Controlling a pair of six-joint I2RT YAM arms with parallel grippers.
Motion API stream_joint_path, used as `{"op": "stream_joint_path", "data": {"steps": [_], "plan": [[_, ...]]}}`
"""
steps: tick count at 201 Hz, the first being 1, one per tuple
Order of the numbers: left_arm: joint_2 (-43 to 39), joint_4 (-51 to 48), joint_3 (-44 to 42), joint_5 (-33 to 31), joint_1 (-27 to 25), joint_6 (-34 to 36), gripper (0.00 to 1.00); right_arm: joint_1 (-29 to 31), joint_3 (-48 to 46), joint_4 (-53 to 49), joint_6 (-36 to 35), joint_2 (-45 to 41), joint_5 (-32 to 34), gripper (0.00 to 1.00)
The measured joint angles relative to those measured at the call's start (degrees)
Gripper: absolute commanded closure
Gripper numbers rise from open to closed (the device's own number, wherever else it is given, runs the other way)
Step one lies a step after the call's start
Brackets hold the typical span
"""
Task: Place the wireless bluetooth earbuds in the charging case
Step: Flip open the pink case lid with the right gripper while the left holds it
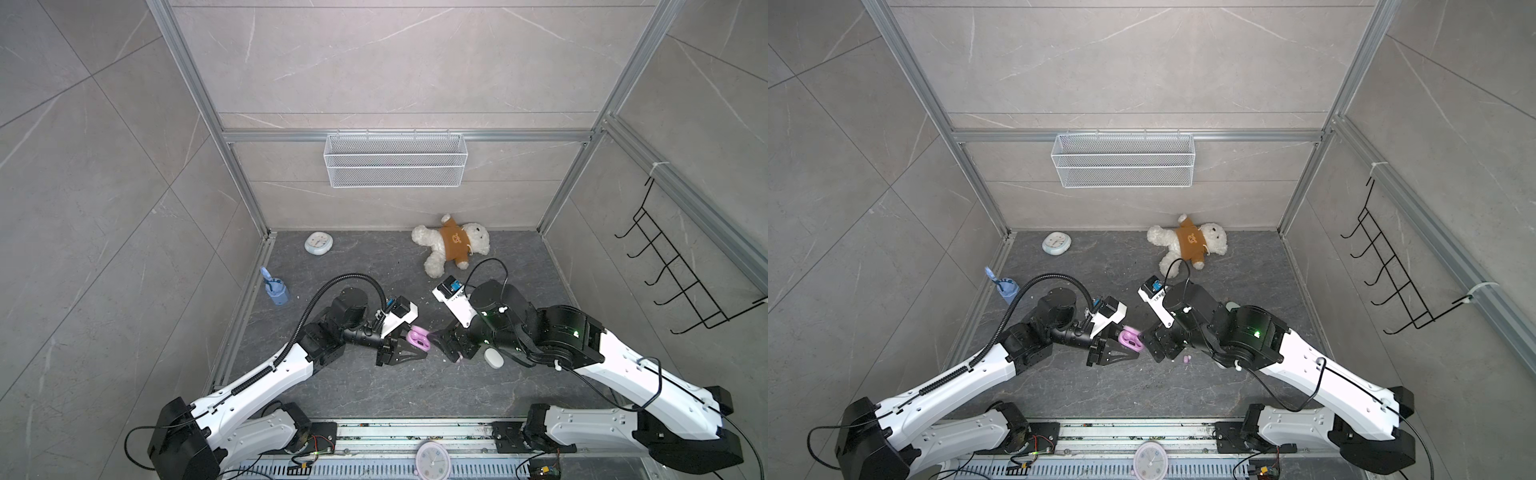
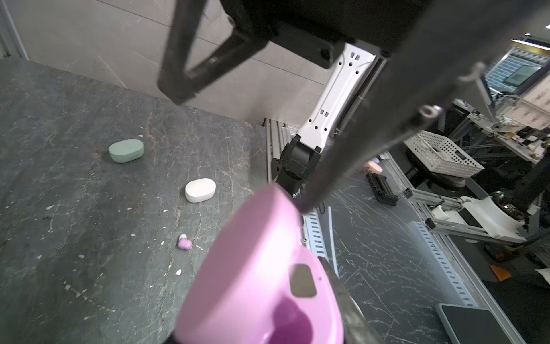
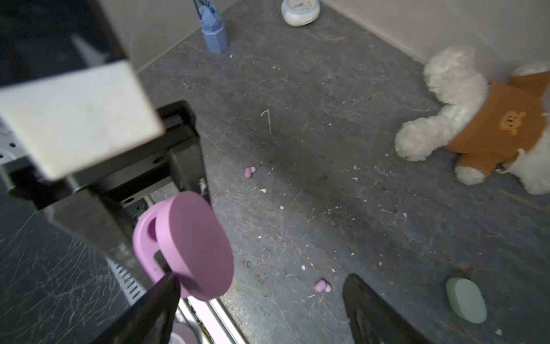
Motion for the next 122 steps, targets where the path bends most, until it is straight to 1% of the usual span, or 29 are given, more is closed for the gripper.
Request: {"op": "stream_joint_path", "data": {"steps": [24,58,93,122], "plan": [[-0.66,0.04,0.33,0.72,-0.70,0.00,0.64,-1.16,0.52,-0.04,0.85,0.04,2.21,0.12],[-0.85,0.07,0.94,0.72,-0.79,0.00,0.64,-1.16,1.14,-0.04,1.38,0.20,2.43,0.09],[-1.07,0.07,0.94,0.00,-0.81,-0.02,0.65,-1.16,1.92,-0.07,3.17,-0.15,0.55,0.04],[-2.91,1.68,-0.81,-2.36,-0.81,-0.57,0.65,-1.40,1.66,-0.35,8.09,-2.05,-1.99,0.01]]}}
